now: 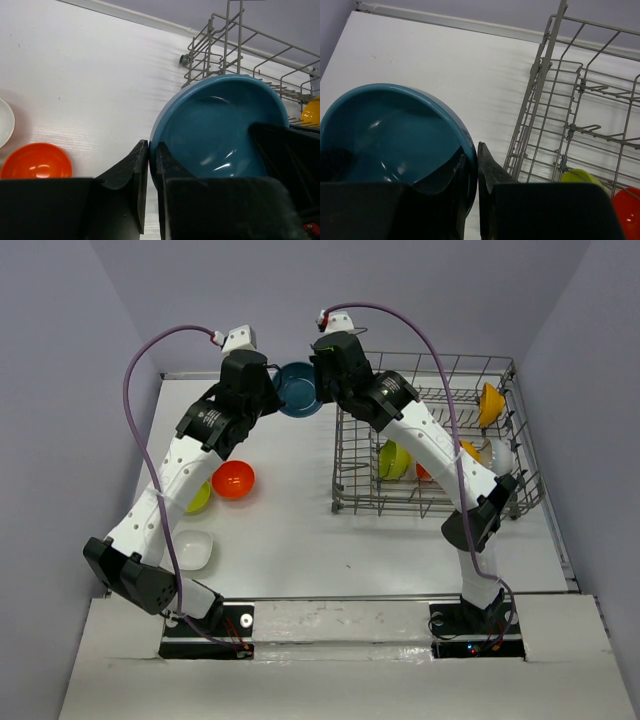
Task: Load the bowls into the dish rack
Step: Pass from the left arm to the right
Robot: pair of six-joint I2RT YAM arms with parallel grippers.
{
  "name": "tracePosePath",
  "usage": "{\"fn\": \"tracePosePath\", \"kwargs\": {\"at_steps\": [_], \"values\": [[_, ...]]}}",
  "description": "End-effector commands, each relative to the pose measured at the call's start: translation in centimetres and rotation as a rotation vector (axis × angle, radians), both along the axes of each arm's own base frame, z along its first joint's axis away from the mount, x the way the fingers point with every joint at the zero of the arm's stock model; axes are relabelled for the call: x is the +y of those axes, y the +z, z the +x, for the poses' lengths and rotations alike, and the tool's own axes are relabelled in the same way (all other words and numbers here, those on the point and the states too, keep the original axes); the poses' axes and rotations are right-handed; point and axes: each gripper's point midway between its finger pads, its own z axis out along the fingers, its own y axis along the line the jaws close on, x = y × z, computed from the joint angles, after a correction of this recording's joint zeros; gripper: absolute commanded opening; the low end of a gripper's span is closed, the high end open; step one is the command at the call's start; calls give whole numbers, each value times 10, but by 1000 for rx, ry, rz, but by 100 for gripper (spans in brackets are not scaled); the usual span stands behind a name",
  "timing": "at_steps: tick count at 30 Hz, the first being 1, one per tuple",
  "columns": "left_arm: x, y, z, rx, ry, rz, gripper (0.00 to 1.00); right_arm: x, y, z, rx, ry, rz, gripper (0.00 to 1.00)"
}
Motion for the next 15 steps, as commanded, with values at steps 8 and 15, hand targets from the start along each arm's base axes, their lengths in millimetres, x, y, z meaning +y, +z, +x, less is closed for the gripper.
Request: {"fn": "tracePosePath", "kwargs": {"at_steps": [8,15], "values": [[0,59,-12,-153,-50,-50,76,-29,65,0,-168,-104,60,1],[29,94,-38,-263,-6,-49,86,-142,76,14,-285,-505,-289,1]]}}
